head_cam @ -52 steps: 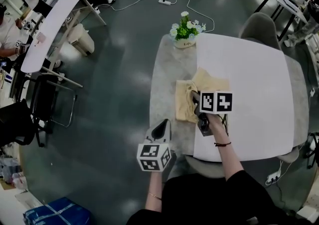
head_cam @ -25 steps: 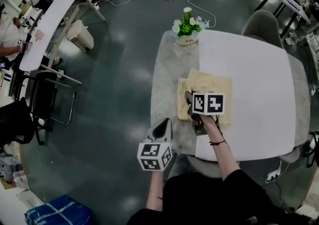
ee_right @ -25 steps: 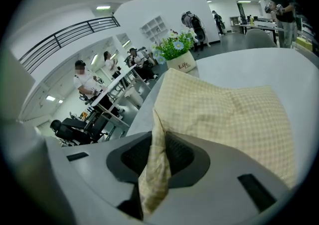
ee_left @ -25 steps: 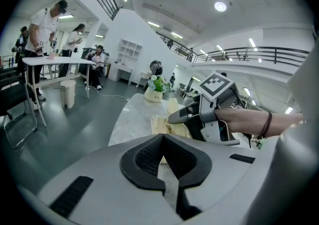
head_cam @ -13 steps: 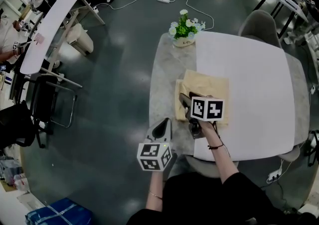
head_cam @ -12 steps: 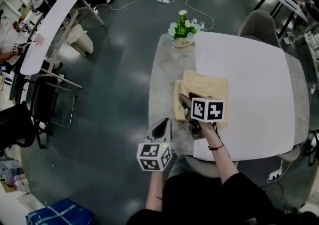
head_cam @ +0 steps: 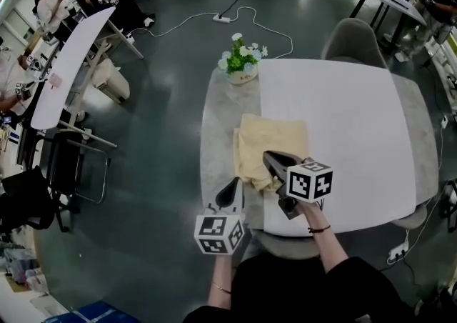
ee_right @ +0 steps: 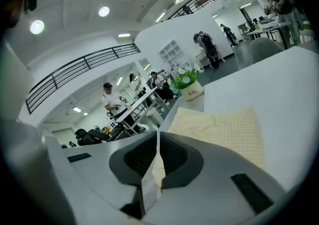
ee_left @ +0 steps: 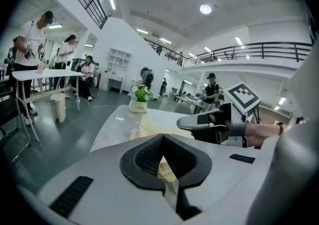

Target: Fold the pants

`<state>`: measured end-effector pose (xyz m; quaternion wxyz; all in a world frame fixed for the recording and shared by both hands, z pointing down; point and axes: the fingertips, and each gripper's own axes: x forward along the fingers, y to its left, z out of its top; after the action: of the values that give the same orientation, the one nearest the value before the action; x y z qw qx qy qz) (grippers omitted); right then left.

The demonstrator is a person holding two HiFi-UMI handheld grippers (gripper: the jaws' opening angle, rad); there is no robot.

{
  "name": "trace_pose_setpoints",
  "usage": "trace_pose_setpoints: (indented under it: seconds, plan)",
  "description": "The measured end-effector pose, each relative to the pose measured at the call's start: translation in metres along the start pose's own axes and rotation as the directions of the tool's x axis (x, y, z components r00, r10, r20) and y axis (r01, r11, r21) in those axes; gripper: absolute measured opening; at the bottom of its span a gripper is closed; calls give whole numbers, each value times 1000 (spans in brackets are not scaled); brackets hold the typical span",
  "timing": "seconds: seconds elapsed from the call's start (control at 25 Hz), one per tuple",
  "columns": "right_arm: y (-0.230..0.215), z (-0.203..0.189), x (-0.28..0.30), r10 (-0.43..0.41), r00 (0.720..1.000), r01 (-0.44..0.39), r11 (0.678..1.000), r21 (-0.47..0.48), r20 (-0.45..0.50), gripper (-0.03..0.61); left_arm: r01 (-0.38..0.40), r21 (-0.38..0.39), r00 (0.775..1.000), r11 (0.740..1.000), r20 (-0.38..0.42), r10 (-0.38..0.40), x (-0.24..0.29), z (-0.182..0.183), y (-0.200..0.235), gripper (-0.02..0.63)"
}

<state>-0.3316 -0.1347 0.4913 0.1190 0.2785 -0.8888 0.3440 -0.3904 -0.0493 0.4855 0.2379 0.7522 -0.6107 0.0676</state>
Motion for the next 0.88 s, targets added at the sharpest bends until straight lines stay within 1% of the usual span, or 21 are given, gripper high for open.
trace_pose_setpoints:
  seconds: [0.2, 0.4, 0.56, 0.88]
  plan:
    - [6, 18, -44, 69, 995, -64, 996, -65, 77, 21, 4, 38, 999, 999, 45, -6, -4, 19, -27, 8]
    - [15, 31, -85, 118, 984, -96, 982, -163, 132, 17, 1, 74, 996, 997, 87, -8, -14, 33, -51, 8]
    - [17, 40, -114, 139, 975, -99, 970, -221, 173, 15, -7, 109, 993, 994, 120, -6, -24, 44, -66, 8]
    - [18, 57, -162, 153, 955, -78, 956, -282, 255, 15, -28, 158, 983, 987, 183, -2, -46, 63, -88, 8]
